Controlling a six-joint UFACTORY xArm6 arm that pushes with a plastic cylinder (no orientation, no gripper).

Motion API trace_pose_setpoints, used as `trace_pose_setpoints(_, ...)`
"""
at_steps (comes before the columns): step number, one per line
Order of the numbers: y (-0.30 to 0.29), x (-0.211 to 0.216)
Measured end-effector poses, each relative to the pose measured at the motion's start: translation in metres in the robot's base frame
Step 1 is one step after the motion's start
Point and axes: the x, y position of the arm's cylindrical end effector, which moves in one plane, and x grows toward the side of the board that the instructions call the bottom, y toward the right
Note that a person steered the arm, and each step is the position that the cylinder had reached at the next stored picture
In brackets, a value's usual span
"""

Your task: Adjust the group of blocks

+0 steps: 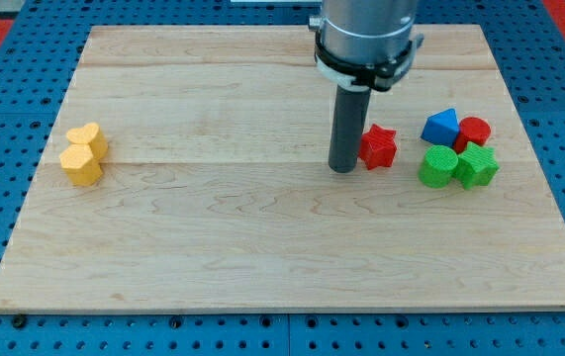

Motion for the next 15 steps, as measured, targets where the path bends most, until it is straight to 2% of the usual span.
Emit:
trace_pose_setpoints(1, 0.018, -0.008)
trace_pose_setpoints(2, 0.063, -0.014)
trace_pose_setpoints(3, 0.072, -0.024)
trace_pose_setpoints(4, 0.042, -0.043)
trace_pose_setpoints(5, 0.033, -0.084)
trace_pose_setpoints(6, 0.082, -0.096)
trace_pose_setpoints(7, 0.126, -0.096)
trace_pose_setpoints(10, 0.126, -0.070)
trace_pose_setpoints(12, 0.126, -0.078)
trace_pose_setpoints(15, 0.126, -0.059)
